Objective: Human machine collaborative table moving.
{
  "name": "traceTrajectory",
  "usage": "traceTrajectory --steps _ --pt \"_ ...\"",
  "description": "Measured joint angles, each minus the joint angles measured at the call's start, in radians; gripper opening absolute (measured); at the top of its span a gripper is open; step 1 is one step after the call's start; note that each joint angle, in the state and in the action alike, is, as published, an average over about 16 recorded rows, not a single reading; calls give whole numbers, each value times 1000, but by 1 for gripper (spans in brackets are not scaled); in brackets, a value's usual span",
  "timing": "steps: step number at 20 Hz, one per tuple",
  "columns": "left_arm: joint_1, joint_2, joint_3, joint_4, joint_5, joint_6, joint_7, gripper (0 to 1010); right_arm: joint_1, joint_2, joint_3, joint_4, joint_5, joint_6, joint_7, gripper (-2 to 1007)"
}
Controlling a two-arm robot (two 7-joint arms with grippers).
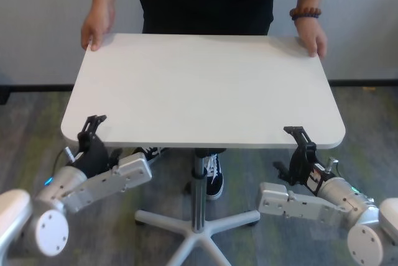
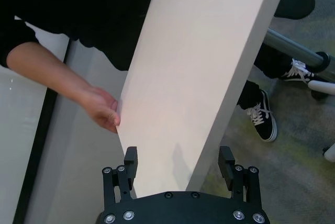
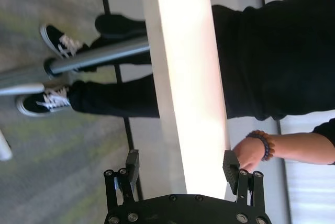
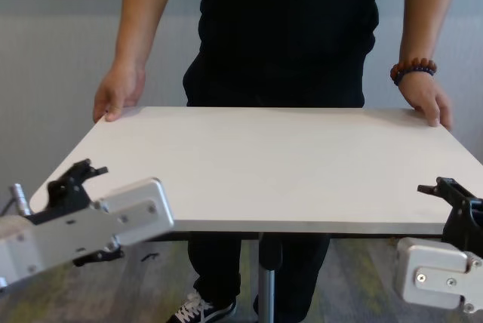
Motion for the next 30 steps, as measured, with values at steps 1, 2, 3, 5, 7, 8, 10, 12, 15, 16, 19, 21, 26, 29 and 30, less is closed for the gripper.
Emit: traceTrajectory --steps 1,2,3,5,7,8,10,12,15,16,19,21,26,29,30 --pt "15 7 -11 -26 -16 -1 -11 1000 -11 3 9 -20 20 -10 11 1001" --pt "29 11 -23 -50 -31 -2 -19 1000 -21 6 18 -37 42 -22 20 1001" --pt "42 14 -35 -71 -47 -3 -25 1000 -31 7 27 -53 65 -35 29 1001" --pt "64 14 -61 -108 -82 -7 -34 1000 -48 7 47 -77 112 -66 40 1001" --pt "83 7 -89 -136 -125 -18 -42 1000 -62 3 69 -95 168 -105 50 1001" --pt "91 2 -103 -148 -147 -25 -45 1000 -68 0 80 -100 196 -125 54 1001" --pt "104 -10 -126 -168 -190 -41 -53 1000 -78 -8 102 -108 255 -167 63 1001" --pt "115 -25 -147 -185 -234 -57 -64 1000 -86 -17 124 -112 315 -209 74 1001" --pt "130 -48 -172 -209 -299 -79 -80 1000 -98 -32 154 -116 401 -265 91 1001" --pt "136 -55 -178 -217 -318 -84 -85 1000 -102 -37 162 -118 426 -281 96 1001" --pt "160 -68 -192 -251 -371 -104 -103 1000 -121 -49 184 -132 487 -316 111 1001" --pt "182 -69 -197 -280 -396 -115 -112 1000 -139 -55 197 -152 518 -332 119 1001" --pt "255 -53 -204 -374 -400 -114 -107 1000 -199 -63 217 -229 556 -343 130 1001" --pt "306 -38 -213 -436 -374 -104 -85 1000 -241 -66 225 -287 564 -347 129 1001" --pt "323 -33 -217 -457 -361 -101 -76 1000 -254 -67 227 -306 564 -349 128 1001"
